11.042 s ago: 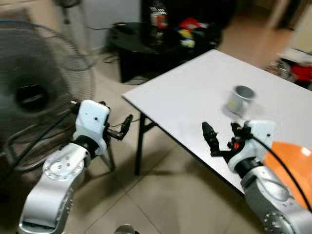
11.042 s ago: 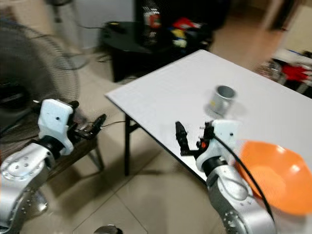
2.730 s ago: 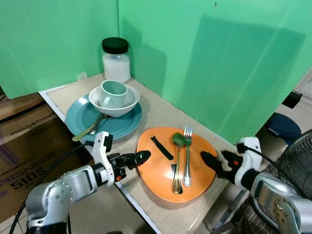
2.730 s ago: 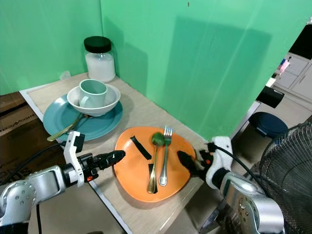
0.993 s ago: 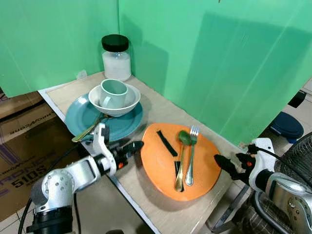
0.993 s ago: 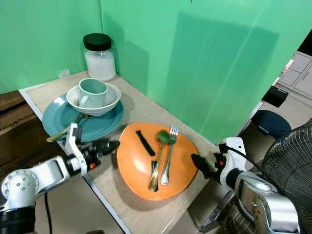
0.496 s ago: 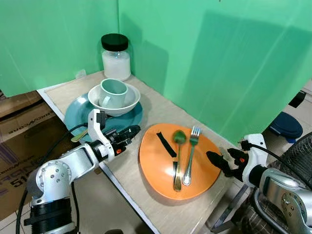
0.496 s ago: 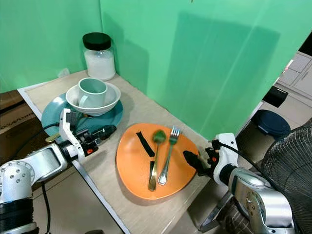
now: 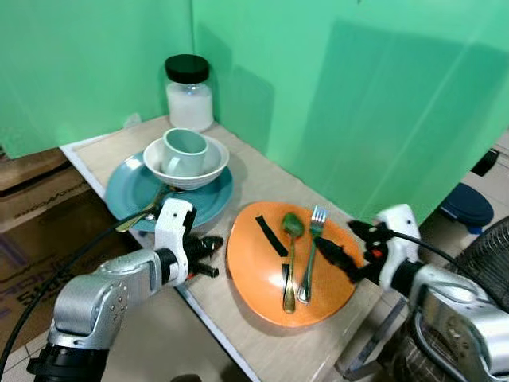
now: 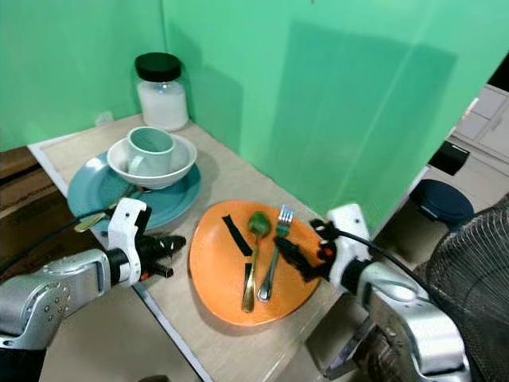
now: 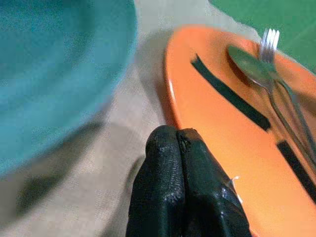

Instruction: Setting the table

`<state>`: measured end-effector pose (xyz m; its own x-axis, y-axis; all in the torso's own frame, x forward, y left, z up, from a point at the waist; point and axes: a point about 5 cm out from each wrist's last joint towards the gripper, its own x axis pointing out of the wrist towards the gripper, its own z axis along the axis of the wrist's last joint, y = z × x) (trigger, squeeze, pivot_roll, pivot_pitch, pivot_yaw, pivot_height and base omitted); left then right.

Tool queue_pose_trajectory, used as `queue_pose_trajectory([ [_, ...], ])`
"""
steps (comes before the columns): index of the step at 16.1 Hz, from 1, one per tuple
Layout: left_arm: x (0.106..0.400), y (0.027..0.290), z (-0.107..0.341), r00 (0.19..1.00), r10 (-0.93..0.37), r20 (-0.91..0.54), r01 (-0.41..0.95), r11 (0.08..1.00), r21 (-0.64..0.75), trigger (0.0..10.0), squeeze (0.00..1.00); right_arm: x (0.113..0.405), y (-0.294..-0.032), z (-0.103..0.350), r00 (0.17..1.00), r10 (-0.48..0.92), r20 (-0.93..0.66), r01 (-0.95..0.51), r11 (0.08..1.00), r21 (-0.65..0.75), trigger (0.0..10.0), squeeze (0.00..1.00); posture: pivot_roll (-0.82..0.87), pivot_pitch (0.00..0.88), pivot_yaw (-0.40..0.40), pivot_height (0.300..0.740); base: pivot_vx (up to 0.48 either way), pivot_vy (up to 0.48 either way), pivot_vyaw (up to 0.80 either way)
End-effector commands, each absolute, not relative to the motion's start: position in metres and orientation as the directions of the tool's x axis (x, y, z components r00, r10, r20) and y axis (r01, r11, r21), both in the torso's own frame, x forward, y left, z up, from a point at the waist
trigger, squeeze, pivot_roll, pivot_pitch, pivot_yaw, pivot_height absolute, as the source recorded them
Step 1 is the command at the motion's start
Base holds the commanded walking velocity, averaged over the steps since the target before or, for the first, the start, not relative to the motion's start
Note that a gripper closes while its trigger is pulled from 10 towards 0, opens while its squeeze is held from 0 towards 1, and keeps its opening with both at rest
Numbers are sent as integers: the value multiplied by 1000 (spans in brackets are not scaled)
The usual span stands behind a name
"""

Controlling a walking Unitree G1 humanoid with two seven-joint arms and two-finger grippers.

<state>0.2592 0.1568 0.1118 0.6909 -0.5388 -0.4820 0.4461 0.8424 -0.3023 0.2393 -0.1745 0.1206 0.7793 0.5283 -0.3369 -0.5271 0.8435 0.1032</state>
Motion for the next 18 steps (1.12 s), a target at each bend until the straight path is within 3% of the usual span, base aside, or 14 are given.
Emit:
queue_pose_trajectory([
  [1,263,156,124,716,-543,-440,488,839,-241,10000,0,241,-169,127,774,549,-315,-570,821,28,10000,0,52,0,-74,740,0,0,0],
  [2,262,159,131,717,-550,-428,543,826,-153,10000,0,238,-155,126,720,607,-336,-653,757,-32,10000,0,56,0,-74,740,0,0,0],
  [6,262,163,134,725,-546,-419,593,805,-21,10000,0,237,-143,118,644,642,-415,-737,667,-112,10000,0,68,0,-80,740,0,0,0],
  [8,263,162,133,732,-557,-391,546,824,-152,10000,0,244,-148,118,683,600,-416,-699,703,-134,10000,0,68,0,-82,740,0,0,0],
  [9,261,160,126,714,-574,-401,471,817,-332,10000,0,245,-155,117,698,582,-417,-677,727,-117,10000,0,65,0,-82,740,0,0,0],
  [10,260,160,123,713,-578,-397,434,808,-399,10000,851,245,-159,117,705,572,-419,-664,739,-109,10000,0,65,0,-82,740,0,0,0],
  [11,260,160,121,712,-587,-386,409,793,-451,10000,1000,246,-165,116,720,553,-419,-643,759,-102,10000,0,62,0,-82,740,0,0,0],
  [12,260,160,119,718,-606,-342,366,747,-555,10000,1000,255,-189,111,805,419,-420,-497,863,-93,10000,0,57,0,-79,740,0,0,0],
  [14,258,161,118,709,-617,-342,351,728,-589,10000,1000,264,-206,109,861,304,-407,-365,928,-79,10000,0,54,0,-76,740,0,0,0],
  [17,253,164,118,709,-619,-338,321,710,-627,10000,1000,270,-217,104,893,222,-391,-226,973,36,10000,0,55,0,-79,740,0,0,0],
  [18,249,167,117,704,-628,-332,313,694,-649,10000,1000,269,-218,96,883,209,-421,-164,976,140,10000,0,59,0,-80,740,0,0,0],
])
